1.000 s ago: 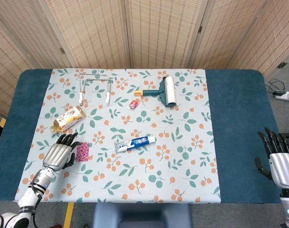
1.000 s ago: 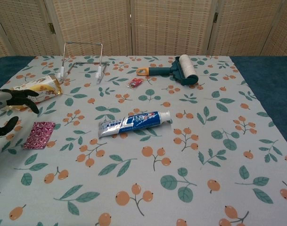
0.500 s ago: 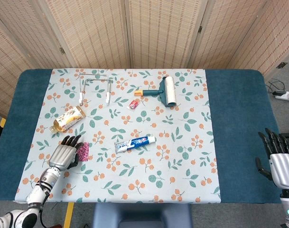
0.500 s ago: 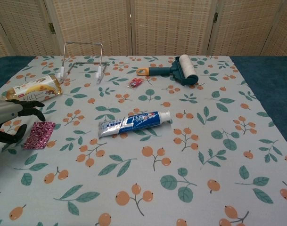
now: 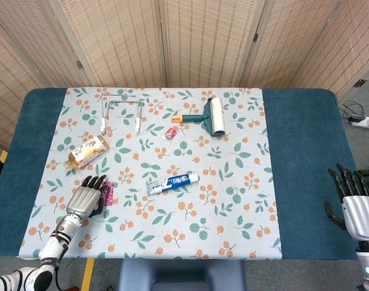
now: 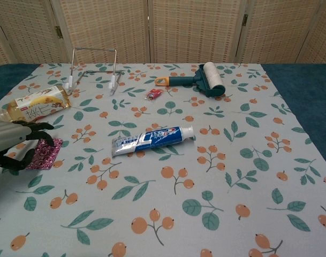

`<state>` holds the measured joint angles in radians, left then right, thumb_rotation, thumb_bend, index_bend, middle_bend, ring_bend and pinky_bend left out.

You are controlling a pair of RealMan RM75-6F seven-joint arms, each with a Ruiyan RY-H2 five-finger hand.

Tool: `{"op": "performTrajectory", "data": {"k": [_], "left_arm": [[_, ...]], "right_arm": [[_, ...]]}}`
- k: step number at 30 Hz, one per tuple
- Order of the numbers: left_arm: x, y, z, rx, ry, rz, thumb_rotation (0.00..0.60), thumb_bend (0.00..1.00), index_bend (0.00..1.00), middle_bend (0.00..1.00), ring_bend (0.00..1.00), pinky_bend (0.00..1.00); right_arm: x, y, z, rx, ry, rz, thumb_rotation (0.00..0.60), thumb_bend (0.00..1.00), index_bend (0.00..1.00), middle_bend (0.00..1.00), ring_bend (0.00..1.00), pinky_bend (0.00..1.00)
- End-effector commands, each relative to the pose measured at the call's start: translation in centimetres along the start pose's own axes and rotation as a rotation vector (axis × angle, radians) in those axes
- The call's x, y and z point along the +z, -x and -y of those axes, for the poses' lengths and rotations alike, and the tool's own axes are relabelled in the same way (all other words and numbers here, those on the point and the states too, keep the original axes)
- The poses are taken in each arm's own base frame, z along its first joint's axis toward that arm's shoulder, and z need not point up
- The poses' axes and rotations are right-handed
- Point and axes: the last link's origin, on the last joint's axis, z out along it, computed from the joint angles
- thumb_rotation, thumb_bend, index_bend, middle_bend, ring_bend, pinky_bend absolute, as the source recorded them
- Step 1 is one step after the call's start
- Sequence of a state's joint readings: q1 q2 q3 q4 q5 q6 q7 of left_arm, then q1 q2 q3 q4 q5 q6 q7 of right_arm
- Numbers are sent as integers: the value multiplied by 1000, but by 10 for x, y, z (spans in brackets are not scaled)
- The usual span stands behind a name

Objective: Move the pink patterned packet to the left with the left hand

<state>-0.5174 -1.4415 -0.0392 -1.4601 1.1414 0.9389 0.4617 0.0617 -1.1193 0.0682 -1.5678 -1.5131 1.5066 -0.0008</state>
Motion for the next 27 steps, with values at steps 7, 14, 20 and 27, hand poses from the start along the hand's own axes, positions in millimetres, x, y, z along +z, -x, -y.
{"op": "performTrajectory", "data": {"k": [7,14,20,27], "left_arm": [[-11,5,25,39,-67,40,406,790,264,0,0,0],[-31,3,52,74,-147,63,408,790,267,0,0,0],[-39,-7,48,39,-140,27,406,791,267,0,0,0],[-27,-9,13,15,-35,6,407,790,261,0,0,0]], "right_arm": [[-1,-1,-3,-1,10,-2,600,495,0,0,0,0],[-1,-1,-1,2,6,-5,600,495,0,0,0,0],[-1,0,1,5,1,-5,600,494,0,0,0,0],[-3,-1,0,6,3,-6,600,495,0,0,0,0]]}}
